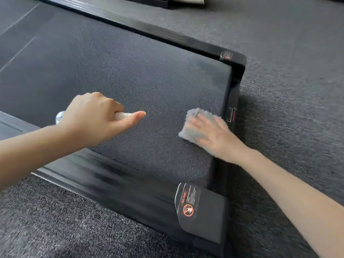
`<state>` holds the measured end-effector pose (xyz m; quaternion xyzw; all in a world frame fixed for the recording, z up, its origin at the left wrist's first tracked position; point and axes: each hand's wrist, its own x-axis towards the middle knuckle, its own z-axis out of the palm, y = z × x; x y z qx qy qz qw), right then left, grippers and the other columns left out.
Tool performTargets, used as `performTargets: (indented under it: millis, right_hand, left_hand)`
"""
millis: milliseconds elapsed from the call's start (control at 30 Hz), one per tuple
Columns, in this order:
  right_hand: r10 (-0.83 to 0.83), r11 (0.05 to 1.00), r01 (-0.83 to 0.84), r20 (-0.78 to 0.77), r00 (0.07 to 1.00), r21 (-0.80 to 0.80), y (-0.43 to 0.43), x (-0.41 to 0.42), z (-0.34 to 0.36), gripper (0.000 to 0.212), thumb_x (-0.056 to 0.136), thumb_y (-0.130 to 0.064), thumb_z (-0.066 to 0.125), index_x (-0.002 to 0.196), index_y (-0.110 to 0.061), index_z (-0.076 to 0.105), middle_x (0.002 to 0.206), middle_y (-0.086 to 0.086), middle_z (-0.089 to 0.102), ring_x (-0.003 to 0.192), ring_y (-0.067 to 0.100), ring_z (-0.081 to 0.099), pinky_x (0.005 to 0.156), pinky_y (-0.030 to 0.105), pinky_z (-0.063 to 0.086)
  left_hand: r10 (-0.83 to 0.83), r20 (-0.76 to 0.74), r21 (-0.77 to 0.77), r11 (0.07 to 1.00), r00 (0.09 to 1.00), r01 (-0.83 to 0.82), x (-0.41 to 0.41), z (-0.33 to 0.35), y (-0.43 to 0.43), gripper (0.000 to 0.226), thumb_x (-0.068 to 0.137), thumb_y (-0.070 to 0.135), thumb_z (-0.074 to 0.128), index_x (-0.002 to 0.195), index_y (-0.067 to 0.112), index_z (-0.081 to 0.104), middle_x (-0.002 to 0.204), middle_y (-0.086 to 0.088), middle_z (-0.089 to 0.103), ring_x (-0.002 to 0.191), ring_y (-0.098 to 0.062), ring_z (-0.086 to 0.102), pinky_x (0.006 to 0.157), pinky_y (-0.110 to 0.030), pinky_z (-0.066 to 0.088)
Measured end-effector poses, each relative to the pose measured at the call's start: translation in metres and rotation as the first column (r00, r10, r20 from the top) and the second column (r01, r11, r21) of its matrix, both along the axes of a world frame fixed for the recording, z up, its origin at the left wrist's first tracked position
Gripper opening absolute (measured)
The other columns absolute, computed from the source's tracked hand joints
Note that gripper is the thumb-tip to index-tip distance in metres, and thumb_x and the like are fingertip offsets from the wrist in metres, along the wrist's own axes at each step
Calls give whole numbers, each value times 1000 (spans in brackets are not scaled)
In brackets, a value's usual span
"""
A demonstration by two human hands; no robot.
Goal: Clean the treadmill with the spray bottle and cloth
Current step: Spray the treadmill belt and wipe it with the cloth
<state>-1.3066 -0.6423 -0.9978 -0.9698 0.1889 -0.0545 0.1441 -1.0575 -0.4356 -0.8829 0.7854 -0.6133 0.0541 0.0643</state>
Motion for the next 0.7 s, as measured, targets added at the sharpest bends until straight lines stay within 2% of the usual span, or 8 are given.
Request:
performTargets:
  millis: [67, 133, 200, 300, 367, 467, 600, 700]
  right_hand:
    - [-166, 986, 166, -1, 986, 24, -31, 10, 3, 60, 95, -53, 26, 149, -30, 17, 156, -15, 16, 145, 3, 2, 117, 44, -2]
    - [-280, 959, 282, -47, 959, 43, -43, 17, 3, 52, 100, -38, 35, 149, -30, 19, 158, -10, 14, 146, 5, 1, 116, 42, -6]
    - [-253, 964, 256, -49, 966, 74, -27, 18, 4, 52, 101, -32, 37, 148, -32, 16, 158, -13, 10, 145, 4, -4, 117, 42, -10]
    - [93, 992, -92, -12, 996, 90, 31, 3, 8, 51, 101, -35, 36, 146, -38, 11, 156, -21, 4, 144, 1, -9, 117, 40, -12]
    - [327, 945, -327, -53, 944, 3, 62, -12, 6, 50, 100, -40, 31, 148, -38, 16, 157, -19, 8, 146, 6, -5, 117, 37, -11]
    - [435, 890, -447, -120, 892, -92, 60, -18, 4, 49, 101, -45, 27, 149, -39, 20, 157, -21, 10, 146, 7, 1, 117, 37, -4]
    - [301, 938, -319, -136, 944, -136, 18, 9, 8, 52, 99, -50, 23, 150, -38, 15, 157, -19, 9, 145, 1, -3, 117, 33, -9]
    - [10, 999, -15, -99, 995, -49, -40, 38, 7, 54, 96, -57, 15, 147, -41, 7, 157, -18, 7, 140, -8, -15, 113, 24, -20]
  left_hand:
    - [16, 6, -1, 1000, 1000, -16, 2, 1, 2, 82, 76, 80, 13, 45, 9, 39, 38, 0, 38, 40, -21, 43, 44, -24, 27]
    - [33, 9, -14, 999, 999, -33, 3, 3, 5, 78, 76, 80, 14, 44, 11, 35, 37, 2, 36, 39, -19, 42, 44, -24, 27]
    - [56, 1, -23, 998, 998, -56, 4, 6, 6, 76, 75, 80, 15, 43, 13, 32, 37, 3, 35, 39, -17, 40, 44, -24, 27]
    - [90, -1, -42, 995, 996, -90, 6, 10, 2, 76, 74, 81, 13, 43, 14, 30, 38, 4, 34, 39, -15, 37, 44, -26, 27]
    - [111, -7, -60, 992, 994, -112, 9, 14, -3, 74, 74, 81, 13, 44, 14, 28, 38, 3, 33, 39, -14, 36, 43, -26, 27]
    - [134, -5, -73, 988, 991, -134, 14, 18, -9, 74, 75, 80, 14, 46, 13, 27, 39, 3, 32, 39, -14, 34, 43, -26, 25]
    - [181, -28, -81, 980, 983, -183, 24, 22, -13, 74, 73, 80, 16, 45, 13, 27, 39, 2, 32, 40, -15, 35, 44, -26, 25]
    - [195, -29, -71, 978, 980, -196, 33, 28, -16, 73, 72, 81, 15, 44, 14, 26, 39, 3, 31, 40, -15, 35, 45, -27, 26]
